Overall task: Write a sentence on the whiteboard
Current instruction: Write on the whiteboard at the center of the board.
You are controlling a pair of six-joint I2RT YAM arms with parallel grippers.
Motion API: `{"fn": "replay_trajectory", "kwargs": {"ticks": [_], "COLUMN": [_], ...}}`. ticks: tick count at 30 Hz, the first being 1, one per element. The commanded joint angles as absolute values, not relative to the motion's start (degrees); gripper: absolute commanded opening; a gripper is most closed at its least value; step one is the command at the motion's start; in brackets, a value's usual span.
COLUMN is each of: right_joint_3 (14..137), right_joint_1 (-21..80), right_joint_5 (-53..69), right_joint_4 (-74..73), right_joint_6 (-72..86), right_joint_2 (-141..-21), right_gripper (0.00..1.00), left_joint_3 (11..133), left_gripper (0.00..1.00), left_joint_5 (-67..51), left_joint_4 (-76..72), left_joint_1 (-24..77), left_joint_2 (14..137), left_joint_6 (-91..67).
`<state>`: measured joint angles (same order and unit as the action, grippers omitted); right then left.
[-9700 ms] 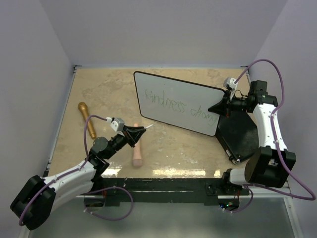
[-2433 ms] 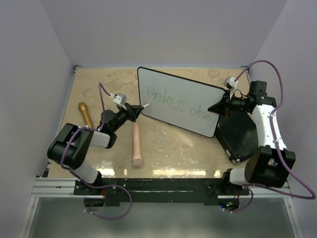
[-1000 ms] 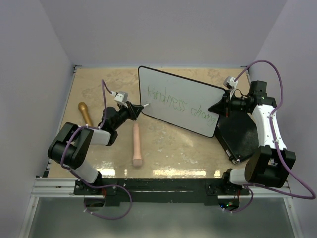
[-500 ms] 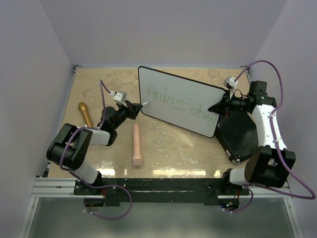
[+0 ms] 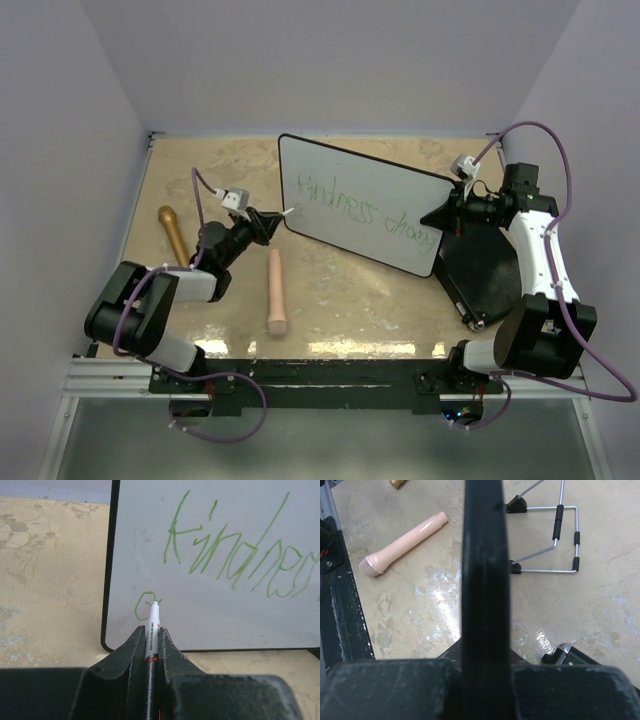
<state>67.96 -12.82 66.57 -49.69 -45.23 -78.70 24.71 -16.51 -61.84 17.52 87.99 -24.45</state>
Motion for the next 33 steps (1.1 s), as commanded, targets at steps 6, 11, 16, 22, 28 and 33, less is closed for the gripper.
{"fn": "replay_trajectory", "kwargs": {"ticks": [6, 11, 16, 22, 28, 33], "right_joint_3": [67.9, 67.6, 67.4, 67.3, 67.3, 67.3], "right_joint_1": [-12.7, -12.7, -12.7, -12.8, -12.8, -12.7], "right_joint_5": [63.7, 63.5, 63.3, 63.3, 63.2, 63.3], "right_joint_4": [-48.8, -48.4, -48.0, -47.9, -47.7, -47.8], "right_joint_6": [-47.1, -47.0, -46.5, -46.3, -46.4, -46.4], "right_joint_2": [-77.5, -77.4, -77.7, -77.9, -78.0, -78.0], "right_gripper": [0.00, 0.00, 0.00, 0.00, 0.00, 0.00], "left_joint_3": [18.2, 15.6, 13.8, 13.8, 14.1, 14.0], "left_gripper": [0.00, 0.00, 0.00, 0.00, 0.00, 0.00], "left_joint_5": [-20.8, -21.9, -22.1, -17.4, -12.7, -12.0], "left_joint_4": [-61.0, -56.8, -52.1, -47.7, -46.7, -48.9], "left_joint_1": [17.0, 17.1, 17.7, 23.5, 28.0, 29.1], "left_joint_2": [74.7, 67.4, 62.8, 60.5, 61.5, 64.6], "left_joint_6": [-26.8, -27.7, -27.4, -24.4, -21.6, -21.4]}}
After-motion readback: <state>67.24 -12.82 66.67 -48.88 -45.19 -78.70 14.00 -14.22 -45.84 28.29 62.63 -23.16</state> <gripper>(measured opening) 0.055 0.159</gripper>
